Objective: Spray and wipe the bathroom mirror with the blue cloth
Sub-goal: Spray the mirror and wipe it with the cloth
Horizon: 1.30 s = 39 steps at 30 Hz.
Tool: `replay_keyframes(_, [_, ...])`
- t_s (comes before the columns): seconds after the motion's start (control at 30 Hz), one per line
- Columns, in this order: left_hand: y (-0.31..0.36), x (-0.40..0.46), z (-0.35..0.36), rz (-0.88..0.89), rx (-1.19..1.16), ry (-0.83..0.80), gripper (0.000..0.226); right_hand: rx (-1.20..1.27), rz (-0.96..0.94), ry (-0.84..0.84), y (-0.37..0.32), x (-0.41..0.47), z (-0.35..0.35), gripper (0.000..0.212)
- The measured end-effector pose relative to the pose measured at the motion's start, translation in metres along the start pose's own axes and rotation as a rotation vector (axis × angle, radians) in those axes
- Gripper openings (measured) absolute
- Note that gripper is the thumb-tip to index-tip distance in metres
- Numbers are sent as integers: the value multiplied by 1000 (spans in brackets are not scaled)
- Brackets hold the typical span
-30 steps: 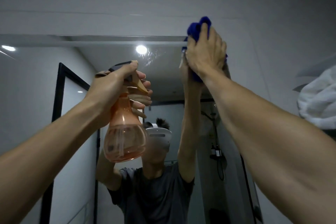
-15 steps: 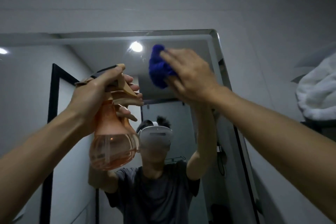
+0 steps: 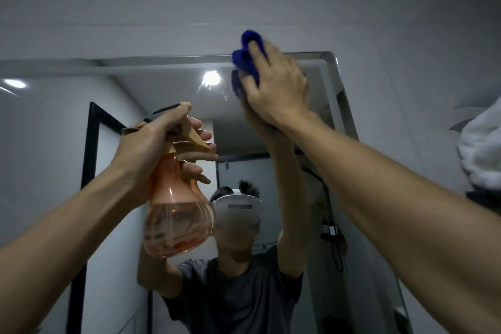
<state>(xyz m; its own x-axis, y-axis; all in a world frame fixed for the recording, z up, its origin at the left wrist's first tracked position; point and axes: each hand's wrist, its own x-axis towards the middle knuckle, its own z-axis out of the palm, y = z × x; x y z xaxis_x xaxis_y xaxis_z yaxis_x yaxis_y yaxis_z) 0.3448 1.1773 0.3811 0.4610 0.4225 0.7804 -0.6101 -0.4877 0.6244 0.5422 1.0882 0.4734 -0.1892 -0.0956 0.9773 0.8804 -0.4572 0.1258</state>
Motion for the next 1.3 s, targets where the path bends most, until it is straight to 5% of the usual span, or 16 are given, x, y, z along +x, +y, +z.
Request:
replay_keyframes(0.27, [12,-10,-2,-44,-26,24,32,11,-415,-131,17,-110,-24,61])
replay_keyframes(0.5, [16,-12,2,-63,-22,25,31,-90,103,-11,75,-62,-34,60])
replay_keyframes(0.7, [19,-17,-30,-73,-12,62,27,-94,369,7,47,-22,-19,61])
replay_keyframes(0.83, [24,-19,-58,-46,16,79,31,-76,302,-48,-13,-9,-7,63])
replay_keyframes(1.0, [32,-21,-96,-49,55,71,33,-52,-8,-104,-118,-42,15,63])
replay_keyframes(1.3, [24,-39,-158,-121,42,108,48,4,86,-146,-117,-65,4,60])
